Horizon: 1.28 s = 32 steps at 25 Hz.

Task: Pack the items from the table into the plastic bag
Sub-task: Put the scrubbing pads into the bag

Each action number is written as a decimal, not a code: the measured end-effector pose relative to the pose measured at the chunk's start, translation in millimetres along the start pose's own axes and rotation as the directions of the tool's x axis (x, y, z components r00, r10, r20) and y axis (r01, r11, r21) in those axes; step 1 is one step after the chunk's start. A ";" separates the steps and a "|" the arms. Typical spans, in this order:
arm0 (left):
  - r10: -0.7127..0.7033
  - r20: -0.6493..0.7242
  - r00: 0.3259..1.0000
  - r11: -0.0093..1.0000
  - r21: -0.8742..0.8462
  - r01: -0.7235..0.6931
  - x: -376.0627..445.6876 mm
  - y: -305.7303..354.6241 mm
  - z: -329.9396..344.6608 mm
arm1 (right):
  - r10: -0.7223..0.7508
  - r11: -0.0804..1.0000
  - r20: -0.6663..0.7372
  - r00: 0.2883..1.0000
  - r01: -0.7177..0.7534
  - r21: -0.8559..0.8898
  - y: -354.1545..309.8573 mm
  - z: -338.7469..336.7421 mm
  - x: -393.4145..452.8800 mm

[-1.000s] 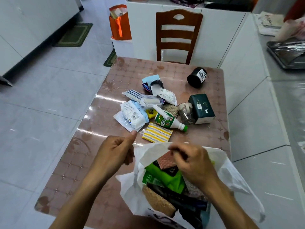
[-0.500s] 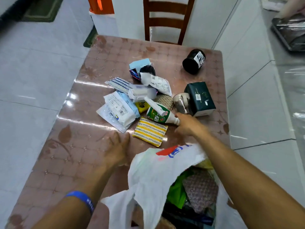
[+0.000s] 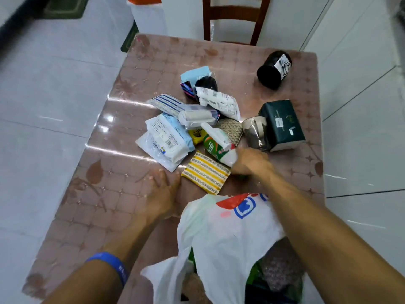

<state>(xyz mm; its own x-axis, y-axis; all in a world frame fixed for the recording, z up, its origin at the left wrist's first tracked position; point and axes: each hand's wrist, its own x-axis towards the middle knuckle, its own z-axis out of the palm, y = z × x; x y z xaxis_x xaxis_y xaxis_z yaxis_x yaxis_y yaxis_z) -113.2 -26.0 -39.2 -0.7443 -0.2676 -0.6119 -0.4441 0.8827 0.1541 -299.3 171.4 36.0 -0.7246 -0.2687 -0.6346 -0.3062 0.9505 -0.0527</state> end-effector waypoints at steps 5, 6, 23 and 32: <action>0.007 -0.025 1.000 1.000 0.000 -0.007 -1.7 -0.8 -6.3 | 0.000 0.991 -0.357 0.934 0.049 0.128 -5.2 -56.5 -72.3; 0.005 -0.014 1.000 0.999 -0.041 -0.006 -7.7 0.1 -13.8 | 0.016 0.988 -0.433 0.901 0.051 0.143 -1.2 -61.6 -96.2; -0.039 -0.473 0.880 0.125 -0.876 -0.465 -320.4 95.6 -91.0 | -0.134 0.674 -0.591 0.796 0.510 0.534 43.6 28.4 -302.3; 0.061 -0.466 0.883 0.071 -0.880 -0.469 -285.6 89.8 -113.4 | -0.369 0.924 -0.465 0.805 0.372 -0.089 2.8 113.0 -223.8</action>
<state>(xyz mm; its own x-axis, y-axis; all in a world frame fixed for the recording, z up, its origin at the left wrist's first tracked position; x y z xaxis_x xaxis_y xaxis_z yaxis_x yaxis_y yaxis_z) 2.9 85.9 237.3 -0.9166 -0.3620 -0.1695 -0.1213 -0.1523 0.9809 -68.2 251.9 90.8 -0.7574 -0.6392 -0.1333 -0.6071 0.7646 -0.2165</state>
